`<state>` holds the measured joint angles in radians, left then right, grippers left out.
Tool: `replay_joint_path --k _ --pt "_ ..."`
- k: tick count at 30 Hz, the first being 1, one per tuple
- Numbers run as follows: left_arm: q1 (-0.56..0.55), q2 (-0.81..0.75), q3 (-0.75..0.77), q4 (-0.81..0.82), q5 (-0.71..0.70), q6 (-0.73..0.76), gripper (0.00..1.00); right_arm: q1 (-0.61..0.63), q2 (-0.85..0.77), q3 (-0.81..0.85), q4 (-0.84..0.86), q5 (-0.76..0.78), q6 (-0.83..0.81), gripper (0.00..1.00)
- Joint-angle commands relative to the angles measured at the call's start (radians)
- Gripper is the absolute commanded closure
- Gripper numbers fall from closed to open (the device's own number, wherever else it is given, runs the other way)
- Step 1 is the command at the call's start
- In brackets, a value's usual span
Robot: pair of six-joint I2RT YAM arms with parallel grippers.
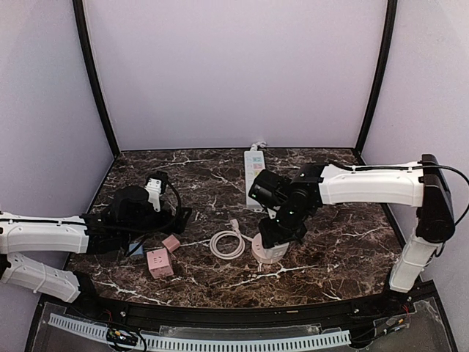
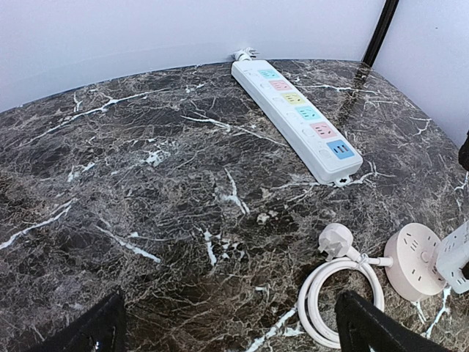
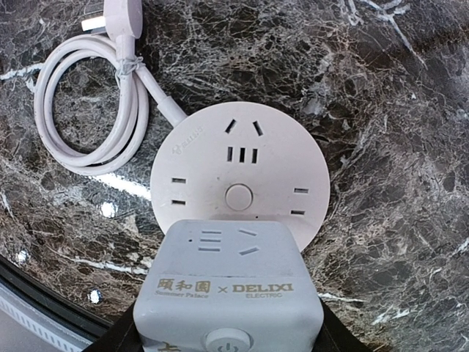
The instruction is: Insert the plug
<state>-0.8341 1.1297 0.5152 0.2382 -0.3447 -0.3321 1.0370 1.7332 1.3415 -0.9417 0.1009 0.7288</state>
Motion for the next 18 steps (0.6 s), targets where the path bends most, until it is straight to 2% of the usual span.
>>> replay_joint_path --k 1,18 --pt "0.005 -0.008 -0.020 0.012 -0.003 0.010 0.00 0.002 -0.021 -0.001 -0.066 0.037 0.017 1.00" --pt "0.004 -0.009 -0.020 0.013 -0.002 0.010 0.00 0.007 0.001 0.010 -0.040 0.027 -0.023 1.00"
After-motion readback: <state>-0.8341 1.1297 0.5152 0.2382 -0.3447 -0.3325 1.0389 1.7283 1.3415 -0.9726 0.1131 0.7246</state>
